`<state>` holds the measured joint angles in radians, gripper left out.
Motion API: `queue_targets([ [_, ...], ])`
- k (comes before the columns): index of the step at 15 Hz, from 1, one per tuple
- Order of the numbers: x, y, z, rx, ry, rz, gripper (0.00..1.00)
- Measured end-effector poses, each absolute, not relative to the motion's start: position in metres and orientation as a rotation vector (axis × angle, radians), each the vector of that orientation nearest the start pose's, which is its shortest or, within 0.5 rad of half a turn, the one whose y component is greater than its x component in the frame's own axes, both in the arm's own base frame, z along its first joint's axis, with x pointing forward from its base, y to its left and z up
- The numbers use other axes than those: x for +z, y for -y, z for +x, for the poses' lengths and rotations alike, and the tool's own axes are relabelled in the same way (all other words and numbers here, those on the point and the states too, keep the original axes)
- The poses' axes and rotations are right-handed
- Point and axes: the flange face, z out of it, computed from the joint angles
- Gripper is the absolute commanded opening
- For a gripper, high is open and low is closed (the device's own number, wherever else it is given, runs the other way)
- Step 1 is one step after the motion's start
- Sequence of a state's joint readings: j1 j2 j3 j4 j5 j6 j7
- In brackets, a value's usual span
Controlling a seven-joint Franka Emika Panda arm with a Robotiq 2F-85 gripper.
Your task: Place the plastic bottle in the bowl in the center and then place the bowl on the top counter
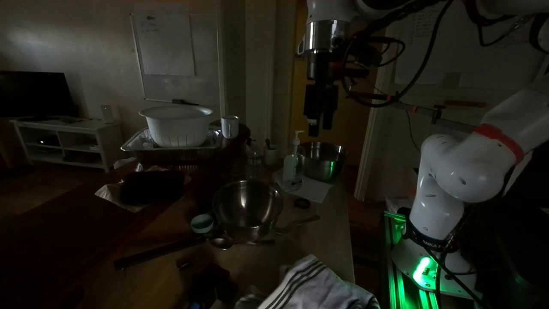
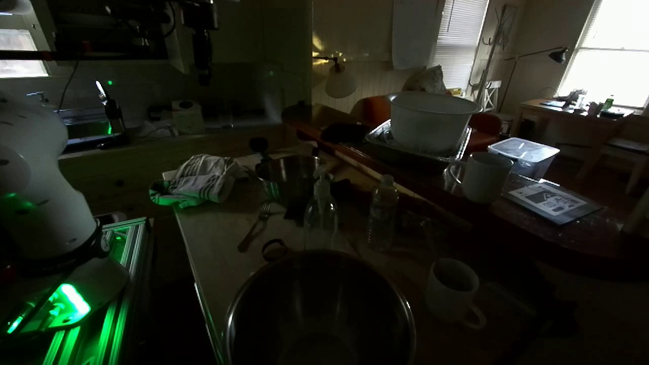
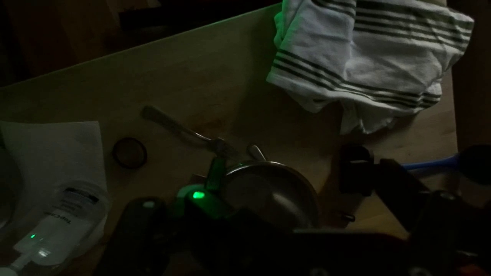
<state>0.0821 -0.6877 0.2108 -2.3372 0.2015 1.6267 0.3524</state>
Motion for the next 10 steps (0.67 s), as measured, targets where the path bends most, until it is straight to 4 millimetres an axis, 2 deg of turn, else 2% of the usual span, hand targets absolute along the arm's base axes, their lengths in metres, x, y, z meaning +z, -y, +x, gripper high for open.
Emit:
queue_targets([
  [5, 0.573, -0.112, 0.326, 0.060, -0.306, -3.048, 1.00],
  [10, 0.580, -0.061, 0.352, -0.063, -0.479, -2.979, 1.00],
])
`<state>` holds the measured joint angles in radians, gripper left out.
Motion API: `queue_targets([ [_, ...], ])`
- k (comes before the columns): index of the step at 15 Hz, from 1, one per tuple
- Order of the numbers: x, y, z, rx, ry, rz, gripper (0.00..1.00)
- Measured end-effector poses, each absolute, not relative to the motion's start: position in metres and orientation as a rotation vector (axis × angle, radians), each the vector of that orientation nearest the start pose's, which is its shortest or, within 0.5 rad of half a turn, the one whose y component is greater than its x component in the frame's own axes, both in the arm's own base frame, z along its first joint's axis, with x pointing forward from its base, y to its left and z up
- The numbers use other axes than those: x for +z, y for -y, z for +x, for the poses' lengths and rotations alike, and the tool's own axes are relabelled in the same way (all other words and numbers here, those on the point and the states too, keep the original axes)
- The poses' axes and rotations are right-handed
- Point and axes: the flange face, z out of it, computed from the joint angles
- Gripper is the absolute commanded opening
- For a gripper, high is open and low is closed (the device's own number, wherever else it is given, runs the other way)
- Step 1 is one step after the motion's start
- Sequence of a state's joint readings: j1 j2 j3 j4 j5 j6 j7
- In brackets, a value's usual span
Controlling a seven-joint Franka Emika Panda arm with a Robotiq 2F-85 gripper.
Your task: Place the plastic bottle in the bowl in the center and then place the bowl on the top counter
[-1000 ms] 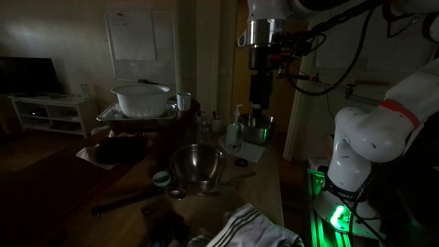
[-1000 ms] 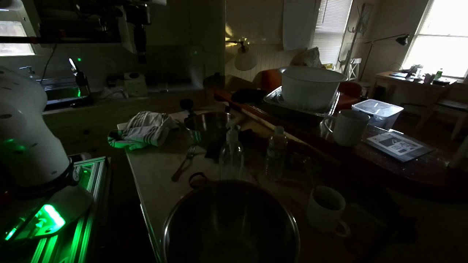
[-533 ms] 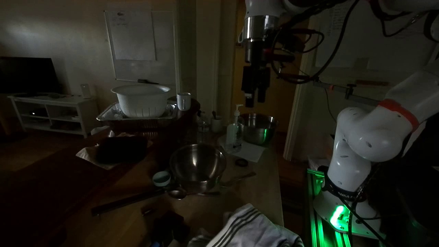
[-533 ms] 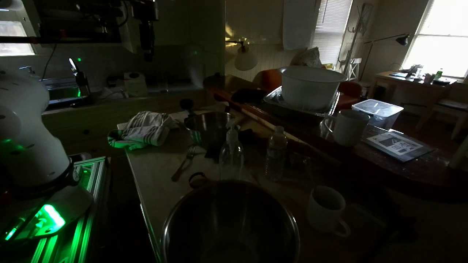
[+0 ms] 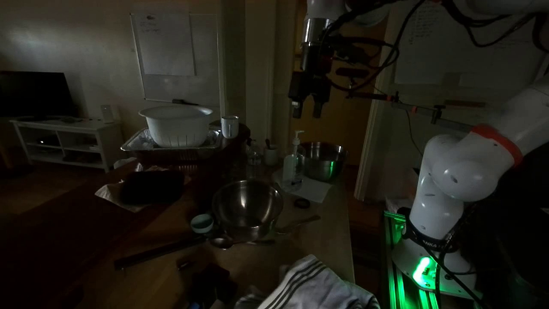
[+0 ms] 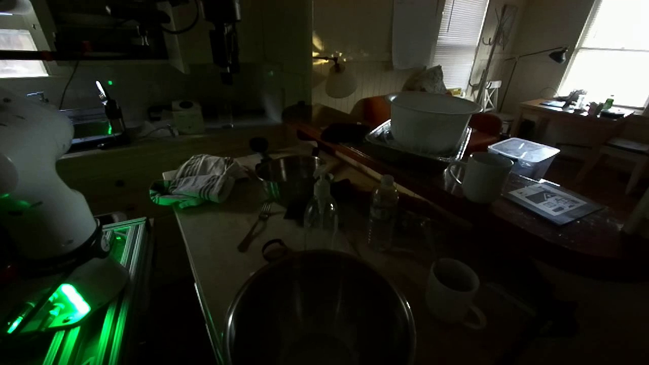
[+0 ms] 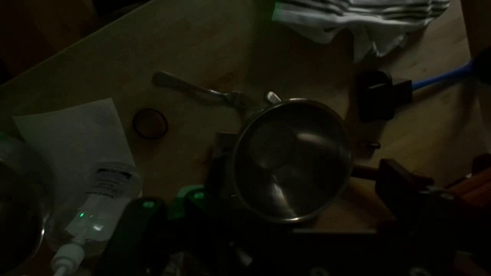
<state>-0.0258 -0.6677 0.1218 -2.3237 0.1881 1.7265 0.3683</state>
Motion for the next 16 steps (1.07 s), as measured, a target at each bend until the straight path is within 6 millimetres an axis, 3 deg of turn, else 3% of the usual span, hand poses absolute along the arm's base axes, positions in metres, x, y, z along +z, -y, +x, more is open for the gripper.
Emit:
queue_targets([
  [2, 0.576, -0.038, 0.363, -0.054, -0.483, -3.010, 1.00],
  [4, 0.563, -0.031, 0.376, -0.009, -0.441, -3.053, 1.00],
  [7, 0.530, -0.055, 0.393, 0.090, -0.343, -3.111, 1.00],
  [10, 0.496, -0.074, 0.396, 0.199, -0.260, -3.180, 1.00],
  [12, 0.487, -0.062, 0.402, 0.180, -0.301, -3.218, 1.00],
  [16, 0.492, -0.018, 0.422, 0.038, -0.561, -3.178, 1.00],
])
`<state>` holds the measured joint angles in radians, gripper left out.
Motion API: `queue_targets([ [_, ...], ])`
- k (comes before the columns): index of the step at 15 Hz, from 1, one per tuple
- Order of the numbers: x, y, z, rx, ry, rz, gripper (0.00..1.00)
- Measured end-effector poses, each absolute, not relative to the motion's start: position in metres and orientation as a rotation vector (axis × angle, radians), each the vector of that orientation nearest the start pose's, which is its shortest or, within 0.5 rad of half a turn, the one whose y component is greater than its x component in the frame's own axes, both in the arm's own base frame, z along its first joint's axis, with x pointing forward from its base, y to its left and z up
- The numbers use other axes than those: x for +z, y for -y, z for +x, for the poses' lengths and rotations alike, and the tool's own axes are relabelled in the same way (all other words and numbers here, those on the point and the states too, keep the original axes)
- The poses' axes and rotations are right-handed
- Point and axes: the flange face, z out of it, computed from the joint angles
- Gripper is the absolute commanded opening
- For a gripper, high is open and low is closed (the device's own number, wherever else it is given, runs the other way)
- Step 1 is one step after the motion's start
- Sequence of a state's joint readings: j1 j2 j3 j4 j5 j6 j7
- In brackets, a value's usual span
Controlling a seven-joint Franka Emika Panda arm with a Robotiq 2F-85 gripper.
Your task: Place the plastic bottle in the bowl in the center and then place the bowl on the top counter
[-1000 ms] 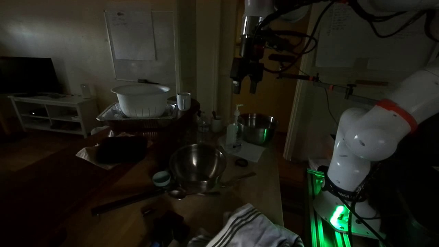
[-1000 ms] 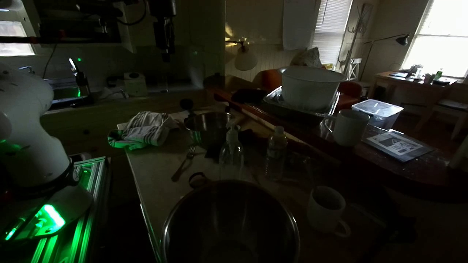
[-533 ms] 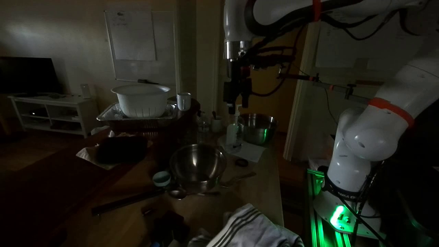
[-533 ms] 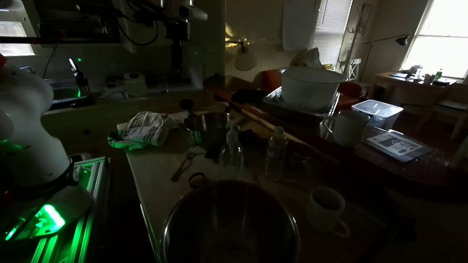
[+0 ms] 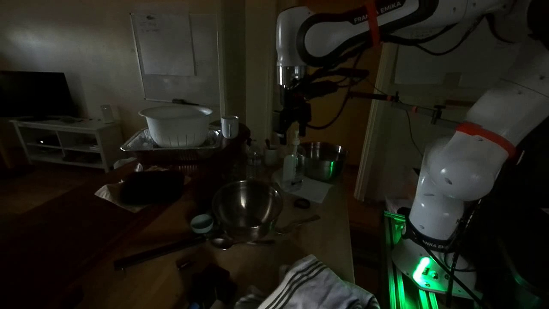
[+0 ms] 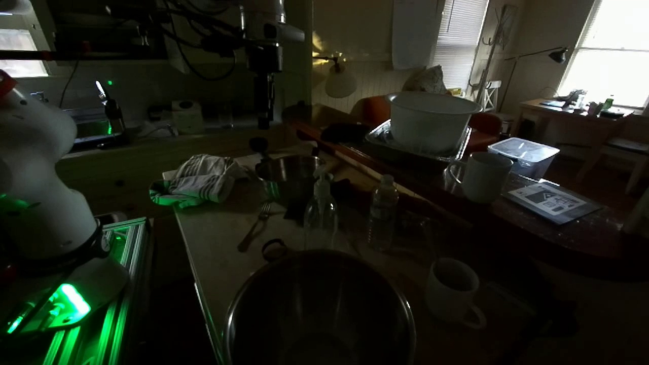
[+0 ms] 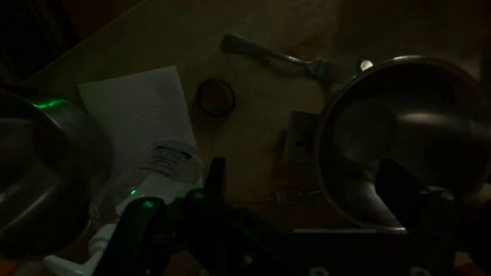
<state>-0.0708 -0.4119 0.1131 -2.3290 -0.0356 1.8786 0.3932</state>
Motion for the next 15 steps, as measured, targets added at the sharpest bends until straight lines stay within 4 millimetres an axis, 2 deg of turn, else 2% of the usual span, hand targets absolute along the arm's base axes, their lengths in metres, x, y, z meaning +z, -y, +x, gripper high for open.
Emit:
queue_targets([
  [2, 0.490, -0.010, 0.427, 0.041, -0.609, -3.164, 1.00],
  [4, 0.490, -0.011, 0.429, 0.043, -0.615, -3.163, 1.00],
  [7, 0.495, -0.001, 0.449, -0.140, -0.779, -3.099, 1.00],
  [9, 0.502, 0.020, 0.475, -0.273, -0.892, -3.024, 1.00],
  [11, 0.505, 0.045, 0.497, -0.300, -0.925, -2.990, 1.00],
  [15, 0.511, 0.089, 0.527, -0.162, -0.675, -3.051, 1.00],
])
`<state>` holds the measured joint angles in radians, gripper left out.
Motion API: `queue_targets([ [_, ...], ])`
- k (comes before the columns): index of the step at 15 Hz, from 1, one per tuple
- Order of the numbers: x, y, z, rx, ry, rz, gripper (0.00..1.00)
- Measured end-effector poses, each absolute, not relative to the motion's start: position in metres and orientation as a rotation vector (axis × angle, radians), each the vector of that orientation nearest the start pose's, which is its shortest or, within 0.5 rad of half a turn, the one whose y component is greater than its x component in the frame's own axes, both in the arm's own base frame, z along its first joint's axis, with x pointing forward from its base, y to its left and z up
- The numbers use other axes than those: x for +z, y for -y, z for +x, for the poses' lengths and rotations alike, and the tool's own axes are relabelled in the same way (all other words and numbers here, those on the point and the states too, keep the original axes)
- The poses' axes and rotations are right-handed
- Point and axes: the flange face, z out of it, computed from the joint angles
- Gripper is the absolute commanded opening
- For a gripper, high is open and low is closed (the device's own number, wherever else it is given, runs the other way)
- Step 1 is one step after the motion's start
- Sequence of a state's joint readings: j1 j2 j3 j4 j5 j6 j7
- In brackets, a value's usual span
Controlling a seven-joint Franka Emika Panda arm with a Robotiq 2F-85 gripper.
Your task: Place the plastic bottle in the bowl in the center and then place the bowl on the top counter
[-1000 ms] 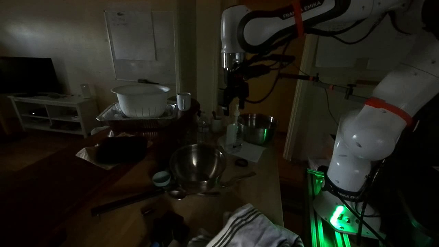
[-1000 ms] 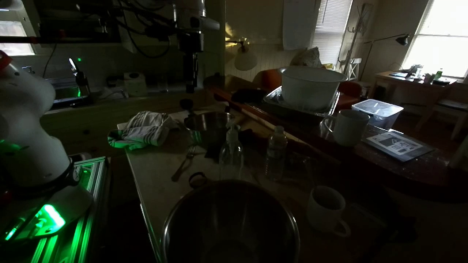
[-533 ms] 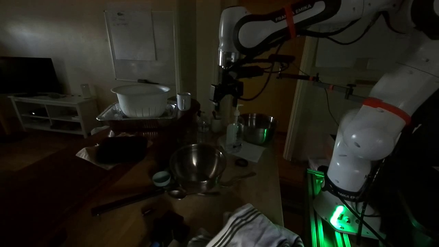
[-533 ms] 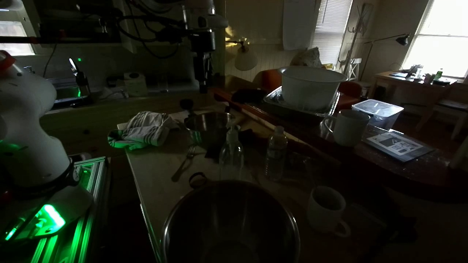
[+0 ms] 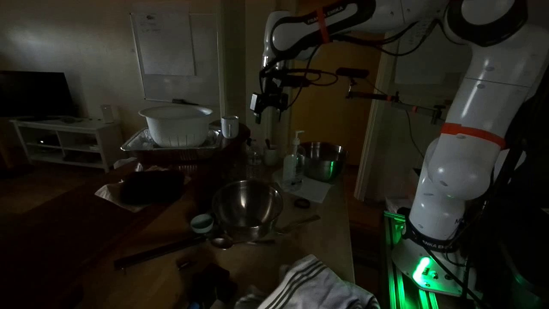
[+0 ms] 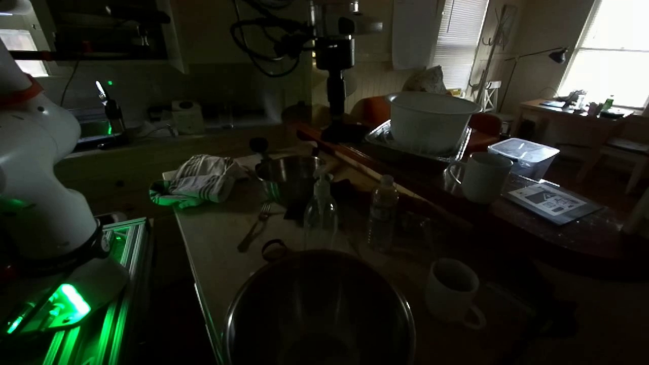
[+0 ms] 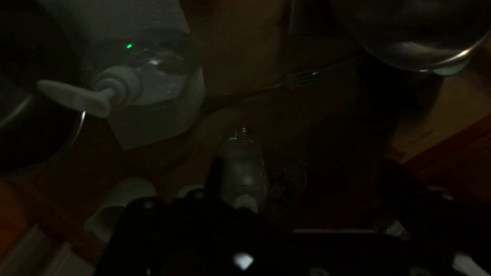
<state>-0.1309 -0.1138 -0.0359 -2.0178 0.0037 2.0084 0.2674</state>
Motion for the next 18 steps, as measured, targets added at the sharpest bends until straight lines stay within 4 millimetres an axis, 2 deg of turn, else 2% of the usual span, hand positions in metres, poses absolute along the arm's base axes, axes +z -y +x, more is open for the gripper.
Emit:
queue_targets([
  [1, 0.516, 0.102, 0.530, -0.117, -0.621, -3.085, 1.00],
  [3, 0.525, 0.121, 0.537, -0.083, -0.636, -3.109, 1.00],
  [6, 0.527, 0.124, 0.543, -0.079, -0.640, -3.116, 1.00],
  [8, 0.524, 0.129, 0.542, -0.043, -0.509, -3.146, 1.00],
  [11, 0.521, 0.159, 0.543, 0.041, -0.282, -3.159, 1.00],
  [14, 0.504, 0.187, 0.560, 0.069, -0.271, -3.107, 1.00],
  [16, 0.484, 0.190, 0.578, 0.099, -0.291, -3.064, 1.00],
  [18, 0.465, 0.183, 0.596, 0.137, -0.283, -3.039, 1.00],
])
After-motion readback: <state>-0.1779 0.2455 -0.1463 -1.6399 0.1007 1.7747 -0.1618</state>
